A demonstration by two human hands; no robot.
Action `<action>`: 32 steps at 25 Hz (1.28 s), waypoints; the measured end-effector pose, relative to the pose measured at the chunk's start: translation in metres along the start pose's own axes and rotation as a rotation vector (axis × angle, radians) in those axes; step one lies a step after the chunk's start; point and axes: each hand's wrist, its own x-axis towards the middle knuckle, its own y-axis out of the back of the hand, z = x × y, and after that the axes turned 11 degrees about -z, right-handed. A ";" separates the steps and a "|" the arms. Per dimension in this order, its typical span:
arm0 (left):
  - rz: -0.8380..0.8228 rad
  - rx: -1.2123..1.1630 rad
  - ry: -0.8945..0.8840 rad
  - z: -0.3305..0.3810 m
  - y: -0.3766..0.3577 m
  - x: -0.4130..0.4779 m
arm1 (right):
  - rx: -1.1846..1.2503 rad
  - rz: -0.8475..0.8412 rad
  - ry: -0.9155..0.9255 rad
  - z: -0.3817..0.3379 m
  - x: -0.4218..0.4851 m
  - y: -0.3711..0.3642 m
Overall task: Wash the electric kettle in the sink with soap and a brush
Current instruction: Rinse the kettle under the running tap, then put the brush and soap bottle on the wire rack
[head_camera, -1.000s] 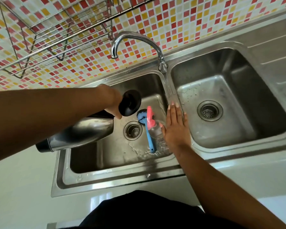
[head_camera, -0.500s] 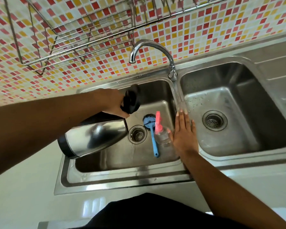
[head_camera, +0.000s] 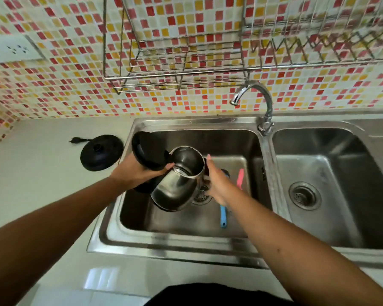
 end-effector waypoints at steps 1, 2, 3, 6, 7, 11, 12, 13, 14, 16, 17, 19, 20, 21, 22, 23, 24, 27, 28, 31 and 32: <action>0.014 -0.031 0.024 -0.010 -0.001 -0.005 | 0.144 -0.015 -0.042 0.002 0.010 -0.010; 0.017 -0.071 0.050 -0.019 -0.001 -0.011 | 0.191 0.006 -0.048 0.006 0.022 -0.018; 0.001 -0.073 0.092 -0.027 -0.002 -0.016 | 0.179 0.041 -0.045 0.011 0.032 -0.023; -0.138 -0.009 0.145 -0.063 -0.005 -0.027 | 0.011 0.076 -0.086 0.038 0.069 -0.032; -0.161 0.033 0.156 -0.074 -0.009 -0.028 | -0.034 0.080 -0.097 0.046 0.075 -0.033; -0.255 0.169 0.220 -0.110 -0.017 -0.024 | -0.007 0.096 -0.103 0.065 0.102 -0.038; -0.279 0.204 0.237 -0.114 -0.019 -0.022 | 0.044 0.106 -0.111 0.065 0.103 -0.041; -0.306 0.258 0.243 -0.117 -0.019 -0.022 | 0.105 0.113 -0.129 0.065 0.103 -0.045; -0.321 0.315 0.239 -0.121 -0.019 -0.020 | 0.162 0.113 -0.154 0.063 0.098 -0.050; -0.345 0.365 0.249 -0.122 -0.017 -0.020 | 0.238 0.102 -0.158 0.056 0.089 -0.060; -0.365 0.359 0.257 -0.123 -0.016 -0.020 | 0.265 0.106 -0.149 0.057 0.086 -0.062; -0.406 0.329 0.269 -0.120 -0.016 -0.021 | 0.307 0.107 -0.126 0.058 0.084 -0.064; -0.422 0.326 0.271 -0.122 -0.017 -0.021 | 0.318 0.106 -0.125 0.060 0.083 -0.065; -0.429 0.328 0.266 -0.122 -0.018 -0.022 | 0.325 0.114 -0.129 0.061 0.082 -0.066; -0.429 0.329 0.264 -0.122 -0.019 -0.022 | 0.337 0.122 -0.127 0.060 0.079 -0.067; -0.421 0.320 0.258 -0.123 -0.019 -0.022 | 0.344 0.118 -0.128 0.060 0.077 -0.067; -0.411 0.302 0.255 -0.125 -0.019 -0.022 | 0.330 0.119 -0.118 0.059 0.074 -0.069; -0.432 0.324 0.259 -0.128 -0.012 -0.025 | 0.022 0.195 -0.043 0.058 0.066 -0.065; -0.428 0.360 0.262 -0.126 -0.007 -0.026 | -0.122 0.244 0.030 0.058 0.062 -0.057; -0.224 0.567 0.165 -0.102 0.006 -0.022 | -0.306 0.379 0.323 0.039 0.032 -0.023; -0.100 0.594 0.065 -0.086 0.005 -0.017 | -0.370 0.459 0.408 0.032 0.019 -0.008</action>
